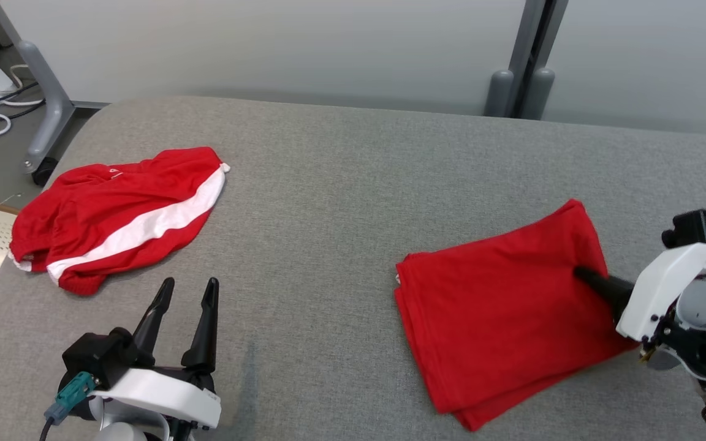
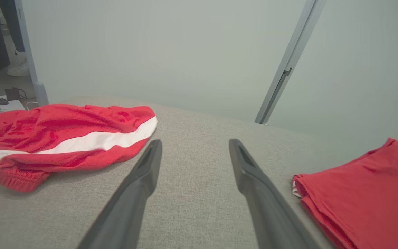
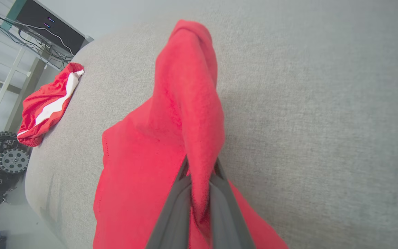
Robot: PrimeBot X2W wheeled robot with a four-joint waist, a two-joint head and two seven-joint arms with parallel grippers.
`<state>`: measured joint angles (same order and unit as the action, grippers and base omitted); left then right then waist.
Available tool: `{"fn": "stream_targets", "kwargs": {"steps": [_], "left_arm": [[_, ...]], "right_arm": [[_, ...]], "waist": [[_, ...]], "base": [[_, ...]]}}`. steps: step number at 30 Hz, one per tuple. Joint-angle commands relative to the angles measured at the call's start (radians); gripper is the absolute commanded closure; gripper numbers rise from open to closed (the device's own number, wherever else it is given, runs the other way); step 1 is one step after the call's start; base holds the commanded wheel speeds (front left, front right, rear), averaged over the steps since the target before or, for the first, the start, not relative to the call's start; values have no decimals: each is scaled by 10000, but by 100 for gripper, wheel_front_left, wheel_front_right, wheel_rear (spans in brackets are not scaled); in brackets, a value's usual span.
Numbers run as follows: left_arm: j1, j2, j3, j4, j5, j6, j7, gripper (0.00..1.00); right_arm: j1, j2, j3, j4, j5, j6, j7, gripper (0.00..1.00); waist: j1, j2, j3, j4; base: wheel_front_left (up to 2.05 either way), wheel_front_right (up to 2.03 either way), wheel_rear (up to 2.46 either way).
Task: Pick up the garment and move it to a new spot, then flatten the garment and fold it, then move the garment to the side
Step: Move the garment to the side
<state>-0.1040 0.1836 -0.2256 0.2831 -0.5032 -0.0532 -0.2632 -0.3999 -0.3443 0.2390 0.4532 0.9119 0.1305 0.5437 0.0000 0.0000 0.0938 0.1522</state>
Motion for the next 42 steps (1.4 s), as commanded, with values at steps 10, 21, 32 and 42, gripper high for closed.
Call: {"fn": "stream_targets", "kwargs": {"steps": [10, 21, 32, 42], "left_arm": [[-931, -5, -50, -240, 354, -219, -10, 0], [-1851, 194, -142, -407, 587, -289, -7, 0], [-2292, 160, 8, -813, 749, -347, -10, 0], [-2363, -75, 204, -997, 976, -476, -11, 0]], "right_arm": [[-2420, -1698, 1087, 457, -801, 7, -1217, 100], [-4867, -2854, 1602, 1725, -1269, 7, -2388, 100], [-6243, -3553, 1447, 3169, -1829, 5, -2973, 100], [-7055, -3642, 1053, 5018, -3068, 5, -3443, 100]], "waist": [[0, 0, 1327, -898], [0, 0, 2909, -1444], [0, 0, 3809, -1484], [0, 0, 3926, -1320]], "base": [[0, 0, 0], [0, 0, 0], [0, 0, 0], [0, 0, 0]]}}
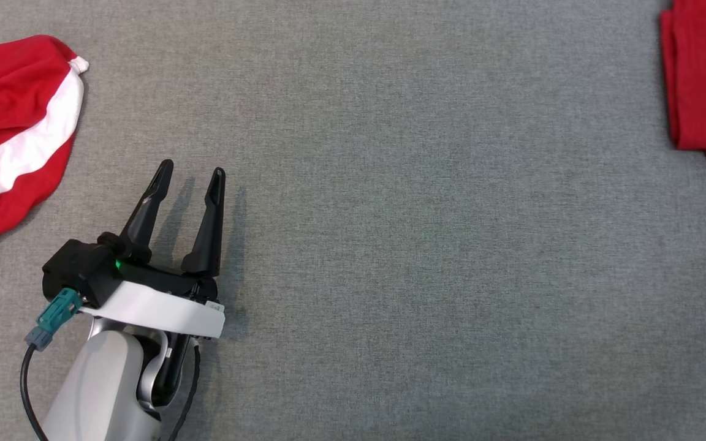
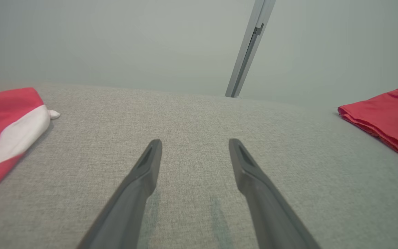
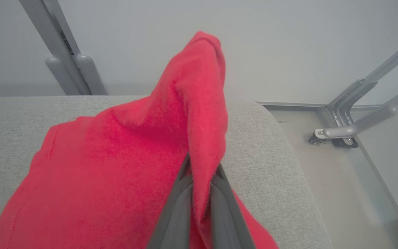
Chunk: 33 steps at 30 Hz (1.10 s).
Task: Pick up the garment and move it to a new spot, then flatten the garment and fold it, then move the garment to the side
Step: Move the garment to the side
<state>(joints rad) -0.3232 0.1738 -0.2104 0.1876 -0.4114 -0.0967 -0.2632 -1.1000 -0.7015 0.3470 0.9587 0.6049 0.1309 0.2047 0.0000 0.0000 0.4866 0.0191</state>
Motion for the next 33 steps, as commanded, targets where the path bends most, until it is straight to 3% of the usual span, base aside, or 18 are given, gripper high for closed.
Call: {"fn": "stream_targets", "kwargs": {"steps": [1, 5, 6, 7, 21, 27, 33], "left_arm": [[-175, -10, 66, -45, 86, -60, -11, 0], [-165, -89, 152, -64, 163, -107, -11, 0], [-154, -108, 173, -63, 182, -124, -11, 0], [-136, -129, 186, -61, 196, -141, -11, 0], [262, -205, 442, 109, 343, -235, -12, 0], [658, -245, 708, 125, 397, -255, -12, 0], [1183, -132, 1065, 77, 424, -154, -12, 0]], "right_arm": [[-150, -26, -111, 219, -97, 1, -79, 100], [-535, 153, -361, 1209, -880, 1, -400, 100], [-622, 259, -423, 1413, -1015, 3, -501, 66], [-680, 302, -492, 1636, -1153, 3, -576, 0], [-945, 1212, -610, 2736, -2444, 3, -2076, 0], [-410, 1924, -397, 2093, -2043, 1, -2673, 0], [574, 2227, 89, 483, -1180, 3, -3022, 0]], "waist": [[0, 0, -3, 38], [0, 0, -16, 142], [0, 0, -27, 164], [0, 0, -39, 183], [0, 0, -855, 79], [0, 0, -1859, -136], [0, 0, -2814, -355]], "base": [[0, 0, 0], [0, 0, 0], [0, 0, 0], [0, 0, 0], [0, 0, 0], [0, 0, 0], [0, 0, 0]]}}
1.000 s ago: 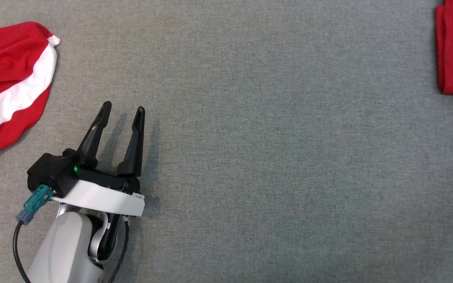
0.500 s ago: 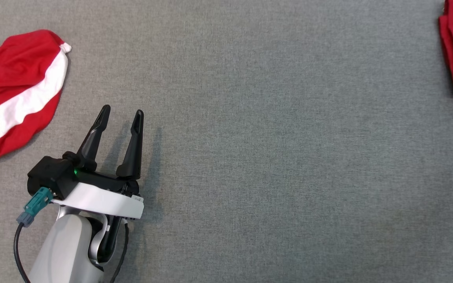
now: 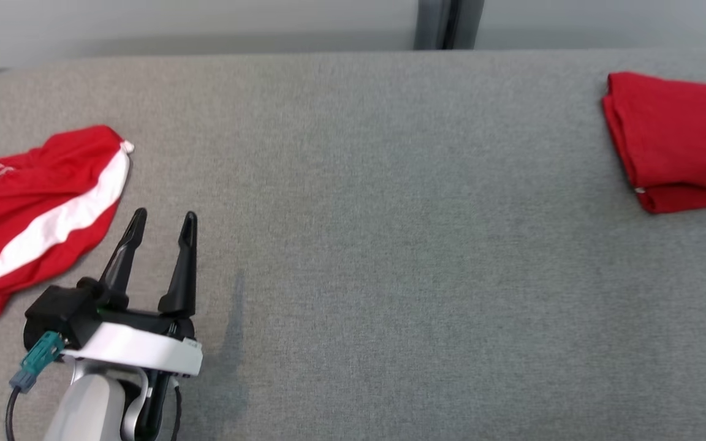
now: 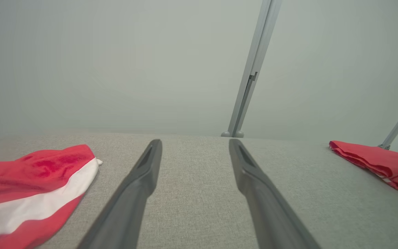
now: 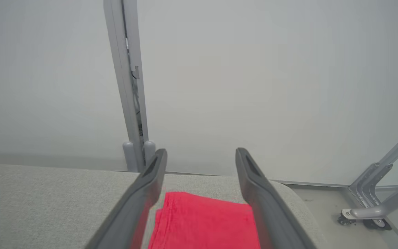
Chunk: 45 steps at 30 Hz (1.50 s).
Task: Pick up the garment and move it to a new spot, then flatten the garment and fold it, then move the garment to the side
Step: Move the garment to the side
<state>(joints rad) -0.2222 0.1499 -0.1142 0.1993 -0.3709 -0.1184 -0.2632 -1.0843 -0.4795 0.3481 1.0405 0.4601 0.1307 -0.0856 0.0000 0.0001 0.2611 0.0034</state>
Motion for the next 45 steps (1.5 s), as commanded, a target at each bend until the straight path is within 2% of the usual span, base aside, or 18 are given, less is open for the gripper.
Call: {"fn": "stream_targets", "kwargs": {"steps": [1, 5, 7, 11, 19, 21, 31, 35, 45], "left_arm": [[286, 122, 162, -55, 11, 82, -12, 0], [644, 141, 259, -87, -20, 130, -12, 0], [957, 197, 316, -113, -44, 169, -12, 0], [1225, 224, 420, -207, -88, 256, -12, 0], [1673, 250, 729, -619, -291, 560, 19, 0], [1827, 230, 823, -761, -380, 653, 17, 0], [2219, -69, 760, -798, -380, 778, 0, 0], [2359, -207, 803, -814, -110, 834, -7, 0], [2467, -406, 815, -627, 521, 556, -9, 0]], "right_arm": [[619, 4, 124, -650, 416, 5, -201, 0], [1338, -67, 63, -1475, 892, 5, -436, 0], [2183, -107, -97, -2150, 1177, 5, -715, 0], [3057, -63, -383, -2831, 1233, 5, -1011, 0], [5594, 658, -1231, -4847, 1061, 5, -1383, 0], [6555, 902, -1458, -5700, 1022, 5, -1481, 0], [8977, 1672, -2070, -7666, 586, 6, -1753, 0], [9593, 1823, -2339, -8056, 309, 6, -1797, 0], [9925, 2218, -2601, -8062, -514, 6, -1814, 0]], "waist": [[0, -1, -728, -234], [0, -1, -1207, -330], [0, -1, -1608, -364], [0, -1, -1872, -395], [0, -1, -2015, -518], [0, -1, -2023, -560], [0, -1, -2181, -545], [0, -1, -2260, -463], [0, -1, -2303, -327]], "base": [[0, 0, 0], [0, 0, 0], [0, 0, 0], [0, 0, 0], [0, 0, 0], [0, 0, 0], [0, 0, 0], [0, 0, 0], [0, 0, 0]]}}
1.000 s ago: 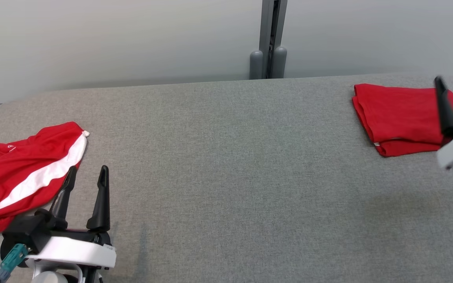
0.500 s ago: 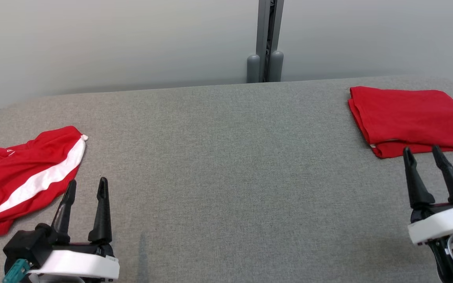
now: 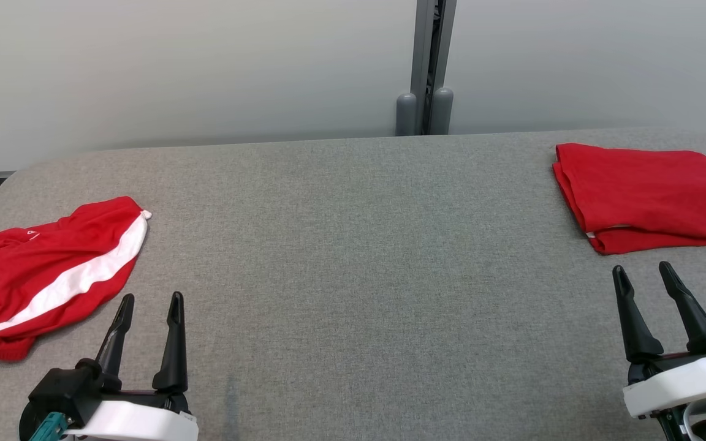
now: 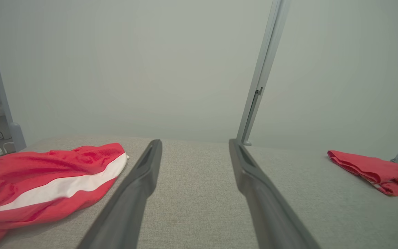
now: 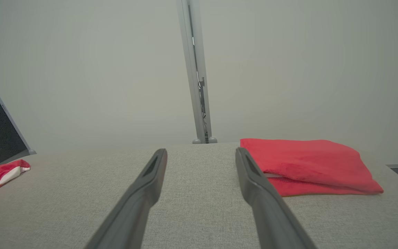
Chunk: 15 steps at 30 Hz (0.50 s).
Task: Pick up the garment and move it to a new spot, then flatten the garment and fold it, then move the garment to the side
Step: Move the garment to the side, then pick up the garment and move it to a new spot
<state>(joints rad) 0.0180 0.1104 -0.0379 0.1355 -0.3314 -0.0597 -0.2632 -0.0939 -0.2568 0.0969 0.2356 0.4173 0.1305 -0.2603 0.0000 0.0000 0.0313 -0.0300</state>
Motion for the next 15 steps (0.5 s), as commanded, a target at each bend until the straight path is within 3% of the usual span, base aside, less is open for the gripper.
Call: {"fn": "stream_targets", "kwargs": {"steps": [1, 15], "left_arm": [[60, -34, 73, 29, 139, -57, -9, 0], [-126, -149, 278, 158, 358, -259, -11, 0]], "right_arm": [[13, 44, -108, -18, -123, 8, -68, 0], [43, 243, -73, 41, -103, 8, -70, 0]], "waist": [[0, 0, -8, 14], [0, 0, 39, 207]], "base": [[0, 0, 0], [0, 0, 0]]}}
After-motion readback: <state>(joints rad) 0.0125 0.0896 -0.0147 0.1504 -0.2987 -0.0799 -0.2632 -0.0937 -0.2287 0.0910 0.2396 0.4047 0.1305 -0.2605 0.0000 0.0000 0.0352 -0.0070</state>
